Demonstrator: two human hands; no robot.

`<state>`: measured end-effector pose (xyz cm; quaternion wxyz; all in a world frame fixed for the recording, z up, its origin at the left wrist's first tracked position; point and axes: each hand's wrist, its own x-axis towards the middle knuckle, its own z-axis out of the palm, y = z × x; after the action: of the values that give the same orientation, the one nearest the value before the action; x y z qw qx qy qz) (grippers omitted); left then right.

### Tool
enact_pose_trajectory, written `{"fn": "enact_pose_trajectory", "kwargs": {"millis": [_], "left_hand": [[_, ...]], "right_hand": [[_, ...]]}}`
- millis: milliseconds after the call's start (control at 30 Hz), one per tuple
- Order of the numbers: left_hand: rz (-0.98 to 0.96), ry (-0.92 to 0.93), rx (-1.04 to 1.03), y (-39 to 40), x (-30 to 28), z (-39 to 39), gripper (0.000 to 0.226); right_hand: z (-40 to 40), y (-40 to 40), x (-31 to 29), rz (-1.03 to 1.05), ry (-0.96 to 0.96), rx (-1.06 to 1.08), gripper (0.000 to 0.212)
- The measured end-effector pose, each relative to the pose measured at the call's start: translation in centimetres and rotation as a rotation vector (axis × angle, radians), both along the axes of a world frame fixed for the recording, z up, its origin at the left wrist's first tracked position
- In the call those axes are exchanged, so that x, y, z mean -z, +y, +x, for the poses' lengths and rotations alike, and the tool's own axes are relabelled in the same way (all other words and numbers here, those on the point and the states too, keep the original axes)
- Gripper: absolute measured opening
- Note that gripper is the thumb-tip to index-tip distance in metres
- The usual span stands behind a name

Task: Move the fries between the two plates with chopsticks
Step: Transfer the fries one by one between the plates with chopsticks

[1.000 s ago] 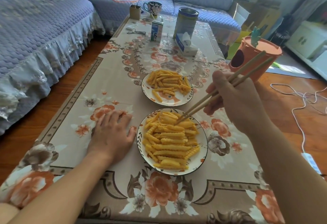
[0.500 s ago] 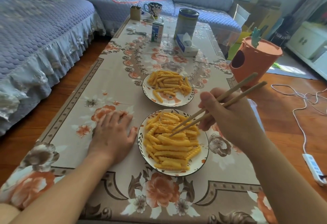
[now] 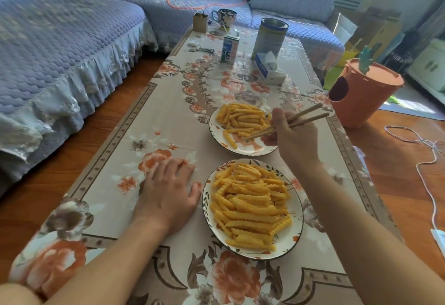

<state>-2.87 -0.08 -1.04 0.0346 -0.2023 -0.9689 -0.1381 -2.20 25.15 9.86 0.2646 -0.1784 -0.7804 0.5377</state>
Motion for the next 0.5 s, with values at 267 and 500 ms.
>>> {"fn": "enact_pose_trajectory", "kwargs": {"millis": [267,500], "left_hand": [[0.009,-0.011,0.004,-0.1,0.1,-0.1,0.053],[0.0,-0.014,0.0,-0.1,0.0,-0.1,0.055]], "right_hand": [[-2.2,-1.7,1.5,0.172,-0.036,-0.032,0.039],[4.4,0.4,-3.6,-0.092,0.005,-0.055,0.043]]}}
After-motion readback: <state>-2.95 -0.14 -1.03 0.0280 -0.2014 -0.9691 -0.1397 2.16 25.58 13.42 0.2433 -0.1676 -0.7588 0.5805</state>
